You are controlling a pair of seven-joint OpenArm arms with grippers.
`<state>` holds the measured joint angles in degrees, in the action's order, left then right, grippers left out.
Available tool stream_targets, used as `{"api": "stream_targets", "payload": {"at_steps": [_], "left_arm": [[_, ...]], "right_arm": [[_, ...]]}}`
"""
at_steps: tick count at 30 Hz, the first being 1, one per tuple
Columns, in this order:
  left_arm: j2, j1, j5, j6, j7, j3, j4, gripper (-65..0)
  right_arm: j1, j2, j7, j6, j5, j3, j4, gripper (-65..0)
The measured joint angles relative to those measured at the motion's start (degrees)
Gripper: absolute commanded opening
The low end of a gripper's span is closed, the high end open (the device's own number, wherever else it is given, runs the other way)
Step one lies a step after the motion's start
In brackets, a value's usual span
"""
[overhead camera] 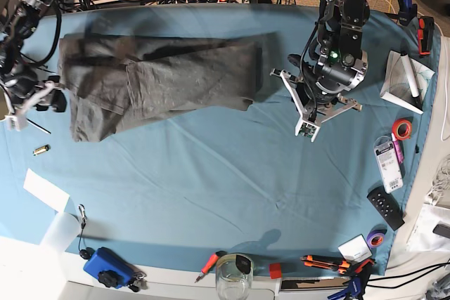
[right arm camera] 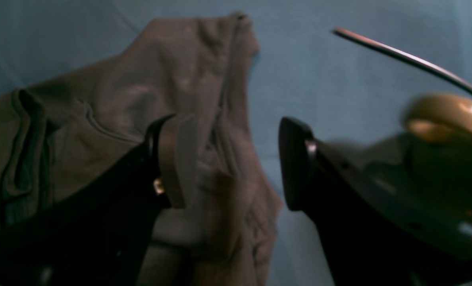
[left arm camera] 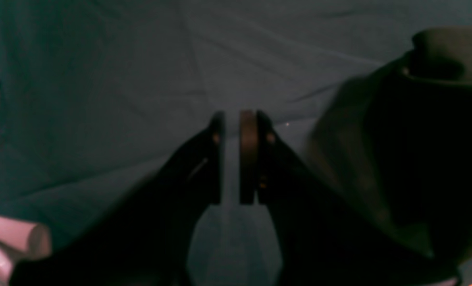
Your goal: Fold the T-shirt properly
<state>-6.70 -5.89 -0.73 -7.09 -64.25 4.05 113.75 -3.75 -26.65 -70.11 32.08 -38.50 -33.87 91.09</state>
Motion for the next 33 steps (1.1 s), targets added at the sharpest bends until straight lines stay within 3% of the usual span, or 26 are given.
{"api": "stream_targets", "payload": {"at_steps": [2,9,13,26,31,33], "left_arm": [[0.0,-0.4,1.9,0.0,0.0,0.0,0.8,-59.3],[0.0,-4.6,2.4,-0.1,0.2,0.0,5.6,-59.3],[0.0,-5.7,2.4,-0.2,0.2,0.0,6.4,-59.3],[0.0,-6.1,2.4,-0.2,0.2,0.0,6.5,-59.3],[0.0,-6.1,2.4,-0.2,0.2,0.0,6.5,-59.3],[0.0,-6.1,2.4,-0.2,0.2,0.0,6.5,-59.3]], "right_arm": [[1.2,0.0,1.8,-1.9,2.6,2.1,-2.6,-32.6],[6.9,0.0,0.8,-1.9,-0.6,3.1,-13.9,-32.6],[9.0,0.0,-6.1,0.7,-8.1,3.1,-19.7,-32.6],[9.0,-0.8,-8.0,3.1,-21.3,2.8,-28.1,-32.6],[8.8,-0.5,-7.8,4.0,-21.6,2.7,-28.6,-32.9],[8.8,0.5,-7.5,5.3,-21.6,2.4,-28.6,-36.4]]}}
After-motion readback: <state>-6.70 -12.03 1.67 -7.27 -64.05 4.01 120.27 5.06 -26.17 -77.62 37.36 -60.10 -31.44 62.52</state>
